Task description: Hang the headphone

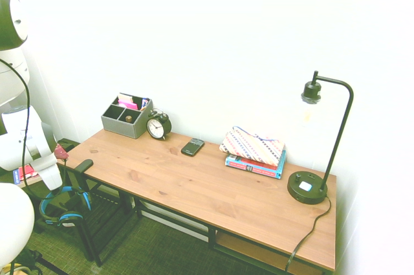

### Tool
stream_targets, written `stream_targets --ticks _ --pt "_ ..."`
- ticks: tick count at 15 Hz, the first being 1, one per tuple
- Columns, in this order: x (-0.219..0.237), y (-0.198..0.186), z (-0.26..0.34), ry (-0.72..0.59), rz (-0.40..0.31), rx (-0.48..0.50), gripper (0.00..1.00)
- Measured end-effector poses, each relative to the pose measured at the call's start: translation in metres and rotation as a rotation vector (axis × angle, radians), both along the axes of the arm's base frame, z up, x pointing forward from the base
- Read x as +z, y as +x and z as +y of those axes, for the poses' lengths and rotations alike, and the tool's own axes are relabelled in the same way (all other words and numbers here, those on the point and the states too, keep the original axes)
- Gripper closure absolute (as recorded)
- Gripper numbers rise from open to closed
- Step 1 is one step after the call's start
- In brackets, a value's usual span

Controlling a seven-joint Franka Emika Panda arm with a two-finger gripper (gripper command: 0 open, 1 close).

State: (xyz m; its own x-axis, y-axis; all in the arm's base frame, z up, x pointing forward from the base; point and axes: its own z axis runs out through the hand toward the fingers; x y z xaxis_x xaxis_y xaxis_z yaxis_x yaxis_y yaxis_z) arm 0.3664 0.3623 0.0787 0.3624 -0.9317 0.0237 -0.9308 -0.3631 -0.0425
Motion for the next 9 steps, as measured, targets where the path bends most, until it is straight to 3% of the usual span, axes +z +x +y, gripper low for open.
stream_targets --ticks 9 --pt "-0.011 0.015 -0.019 -0.003 0.025 -0.013 0.00"
